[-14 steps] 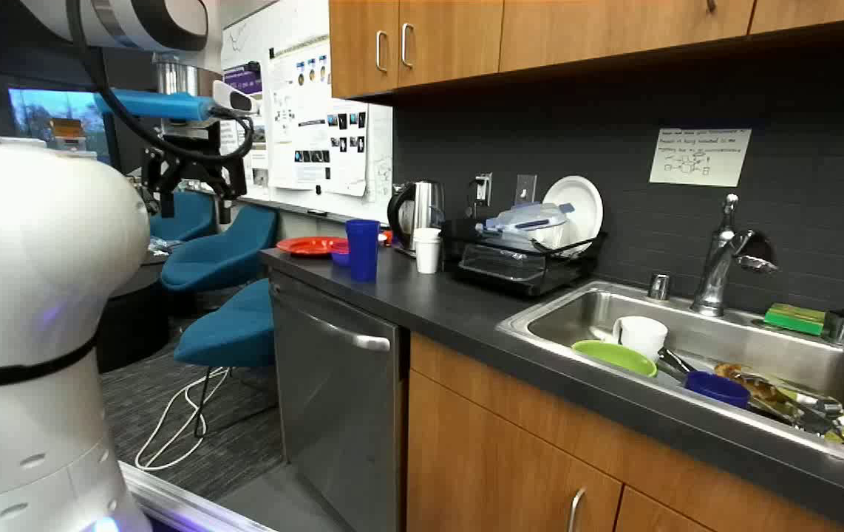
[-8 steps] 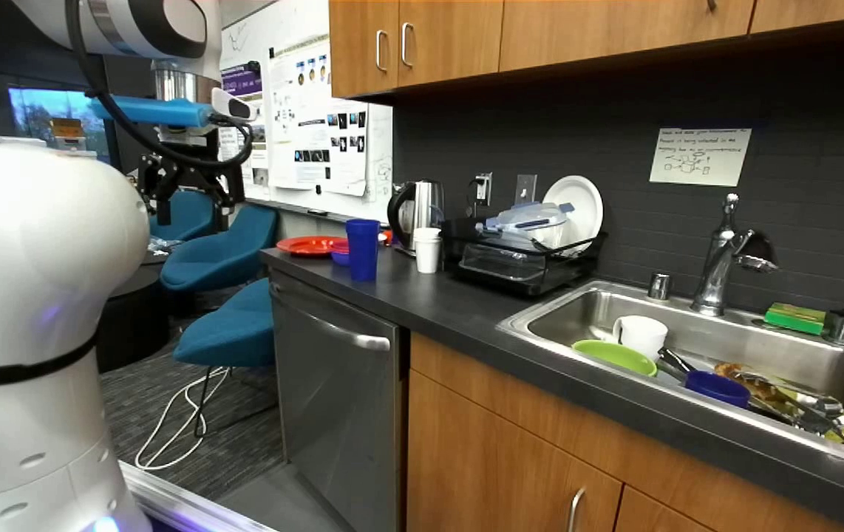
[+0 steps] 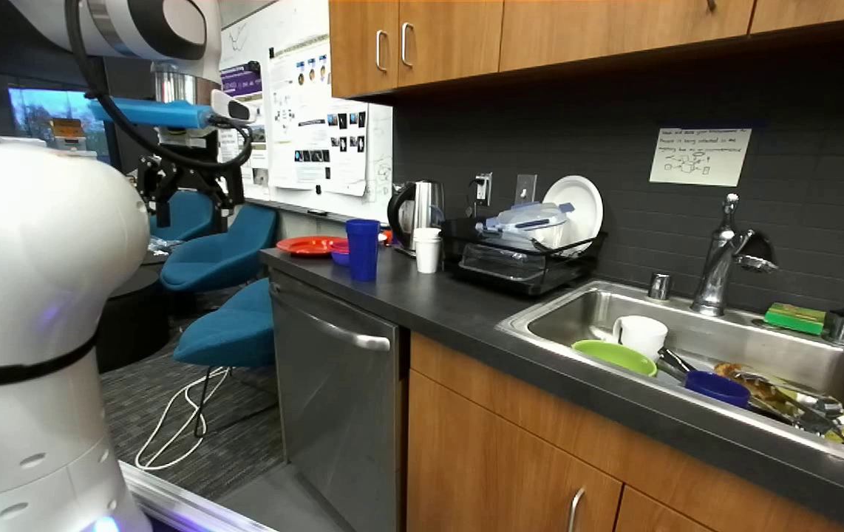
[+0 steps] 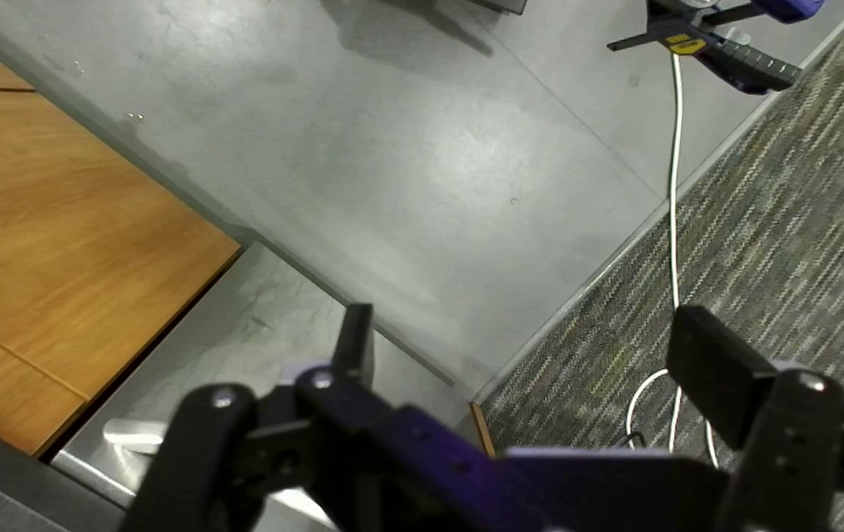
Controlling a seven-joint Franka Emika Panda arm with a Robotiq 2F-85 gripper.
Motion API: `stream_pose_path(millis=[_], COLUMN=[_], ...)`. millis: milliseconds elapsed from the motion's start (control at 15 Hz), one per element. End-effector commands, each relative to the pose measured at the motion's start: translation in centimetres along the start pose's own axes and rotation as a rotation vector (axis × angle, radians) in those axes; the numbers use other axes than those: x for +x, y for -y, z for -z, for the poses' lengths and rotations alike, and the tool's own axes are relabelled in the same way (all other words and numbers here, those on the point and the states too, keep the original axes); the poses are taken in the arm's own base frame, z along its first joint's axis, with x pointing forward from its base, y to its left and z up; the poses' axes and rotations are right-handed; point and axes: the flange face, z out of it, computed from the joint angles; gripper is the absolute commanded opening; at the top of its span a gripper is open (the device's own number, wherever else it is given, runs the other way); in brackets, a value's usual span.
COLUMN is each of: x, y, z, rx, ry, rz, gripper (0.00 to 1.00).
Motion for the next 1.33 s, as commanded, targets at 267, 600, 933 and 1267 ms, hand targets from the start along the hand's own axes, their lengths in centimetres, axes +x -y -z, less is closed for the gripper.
stream_pose_path(millis=[267, 600, 933, 1267], x=[0.01, 0.01, 0.01, 0.66], y=[0.01, 0.01, 0.01, 0.17], z=[0.05, 0.05, 0.05, 0.72], rx=[0.0, 0.0, 0.0, -0.011], ry=[0.001, 0.001, 0.001, 0.01], rz=[0.0, 0.0, 0.0, 0.003], gripper=[1.0, 1.0, 1.0, 1.0])
